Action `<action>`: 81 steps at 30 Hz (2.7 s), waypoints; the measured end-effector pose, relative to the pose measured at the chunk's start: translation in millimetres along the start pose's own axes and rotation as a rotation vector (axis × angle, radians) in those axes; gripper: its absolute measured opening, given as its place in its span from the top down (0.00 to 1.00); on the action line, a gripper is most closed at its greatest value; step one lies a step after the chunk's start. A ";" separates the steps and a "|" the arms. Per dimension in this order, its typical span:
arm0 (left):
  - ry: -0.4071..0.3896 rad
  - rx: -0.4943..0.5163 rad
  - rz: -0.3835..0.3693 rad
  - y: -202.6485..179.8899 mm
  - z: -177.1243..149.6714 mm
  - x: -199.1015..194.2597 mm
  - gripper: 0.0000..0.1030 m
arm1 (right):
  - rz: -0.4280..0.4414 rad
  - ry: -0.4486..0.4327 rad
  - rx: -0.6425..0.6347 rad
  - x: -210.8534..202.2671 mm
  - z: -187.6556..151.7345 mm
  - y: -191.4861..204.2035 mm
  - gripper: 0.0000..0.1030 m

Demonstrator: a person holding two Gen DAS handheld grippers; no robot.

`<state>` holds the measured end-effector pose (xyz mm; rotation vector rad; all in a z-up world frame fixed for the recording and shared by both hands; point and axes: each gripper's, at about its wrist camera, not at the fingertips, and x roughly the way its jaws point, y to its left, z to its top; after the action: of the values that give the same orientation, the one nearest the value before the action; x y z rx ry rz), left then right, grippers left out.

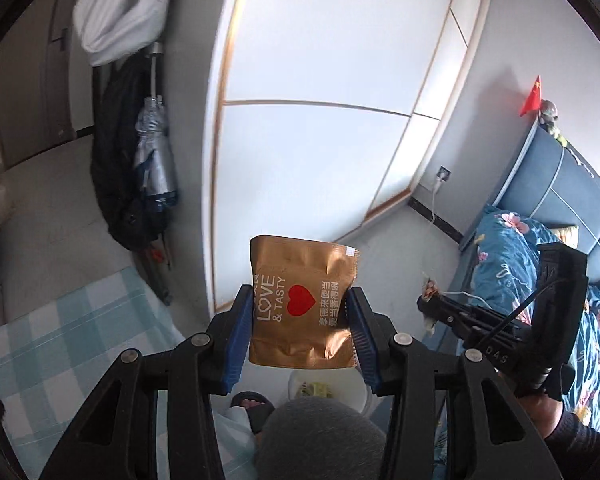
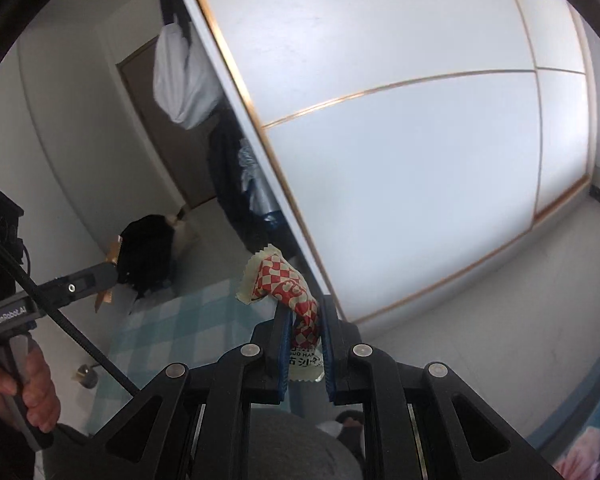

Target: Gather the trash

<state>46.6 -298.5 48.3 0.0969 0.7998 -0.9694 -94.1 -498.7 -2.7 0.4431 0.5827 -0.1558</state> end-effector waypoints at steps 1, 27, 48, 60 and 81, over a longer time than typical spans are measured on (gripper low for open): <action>0.026 -0.005 -0.020 -7.1 -1.6 7.8 0.60 | -0.017 0.009 0.008 0.9 -3.8 -8.3 0.88; 0.870 -0.084 -0.245 -51.2 -40.5 241.2 0.60 | -0.135 0.339 0.471 110.5 -135.9 -185.7 0.88; 1.305 -0.303 -0.227 -6.0 -130.4 356.1 0.55 | -0.171 0.531 0.614 172.5 -204.6 -222.7 0.85; 1.328 -0.276 -0.181 -5.7 -133.1 365.4 0.25 | -0.189 0.570 0.613 178.1 -217.2 -221.0 0.74; 0.820 0.011 0.044 -52.1 -35.0 230.8 0.18 | -0.192 0.441 0.502 109.9 -147.1 -197.1 0.42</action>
<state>58.4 -475.8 -111.8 0.5435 1.5323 -0.8855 -128.6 -611.5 -244.9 0.9210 1.0266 -0.3983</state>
